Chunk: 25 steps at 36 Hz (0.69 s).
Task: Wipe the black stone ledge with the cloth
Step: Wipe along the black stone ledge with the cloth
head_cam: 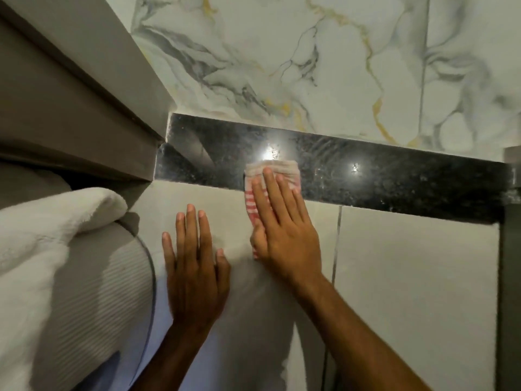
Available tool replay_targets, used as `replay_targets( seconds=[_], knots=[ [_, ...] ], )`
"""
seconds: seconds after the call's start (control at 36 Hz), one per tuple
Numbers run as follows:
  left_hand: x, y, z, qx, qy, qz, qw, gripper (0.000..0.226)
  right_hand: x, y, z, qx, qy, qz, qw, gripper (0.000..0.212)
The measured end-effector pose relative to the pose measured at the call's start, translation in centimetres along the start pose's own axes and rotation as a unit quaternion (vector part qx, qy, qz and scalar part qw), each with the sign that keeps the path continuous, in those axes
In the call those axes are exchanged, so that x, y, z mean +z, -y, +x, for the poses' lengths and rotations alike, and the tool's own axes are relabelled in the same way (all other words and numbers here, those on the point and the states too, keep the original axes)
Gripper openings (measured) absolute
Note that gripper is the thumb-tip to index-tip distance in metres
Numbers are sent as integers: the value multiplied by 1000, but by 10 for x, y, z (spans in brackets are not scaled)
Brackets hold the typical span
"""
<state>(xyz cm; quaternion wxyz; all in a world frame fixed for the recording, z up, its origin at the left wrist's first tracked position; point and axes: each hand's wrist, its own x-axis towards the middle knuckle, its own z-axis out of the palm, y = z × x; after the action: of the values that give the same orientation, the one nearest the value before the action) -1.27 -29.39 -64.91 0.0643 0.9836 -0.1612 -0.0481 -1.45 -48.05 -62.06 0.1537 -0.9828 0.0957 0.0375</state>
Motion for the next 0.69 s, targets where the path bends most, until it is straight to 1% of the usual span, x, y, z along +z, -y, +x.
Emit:
replay_targets(
  seconds=[0.08,0.17,0.22,0.28,0.36,0.44,0.53,0.56,0.61,0.69],
  knots=[
    [-4,-9,4,22,-4,-3,1000,69,-15,-31,-19,94,-54,-6,994,69],
    [-3,-17,14,58,-16,-7,998,71,-27,-51,7,187,-97,10,978,67],
    [-1,-23,18,70,-24,-9,997,72,-32,-57,36,216,-103,13,971,66],
    [2,-29,20,77,-25,-8,997,73,-32,-58,61,216,-94,8,972,68],
    [5,-37,18,87,-6,-7,996,73,-23,-52,67,168,-82,19,982,72],
    [5,-49,14,117,10,5,993,71,-14,-50,26,104,-77,54,990,74],
    [2,-66,13,155,17,9,988,70,-16,-72,-35,50,-60,50,996,83],
    [1,-73,15,160,20,6,987,70,-19,-85,-52,51,-58,50,996,84],
    [1,-87,20,167,26,-6,986,70,-32,-111,-66,95,-76,51,991,82],
    [3,-106,30,181,23,-28,983,70,-51,-145,-45,221,-129,20,967,70]
  ],
)
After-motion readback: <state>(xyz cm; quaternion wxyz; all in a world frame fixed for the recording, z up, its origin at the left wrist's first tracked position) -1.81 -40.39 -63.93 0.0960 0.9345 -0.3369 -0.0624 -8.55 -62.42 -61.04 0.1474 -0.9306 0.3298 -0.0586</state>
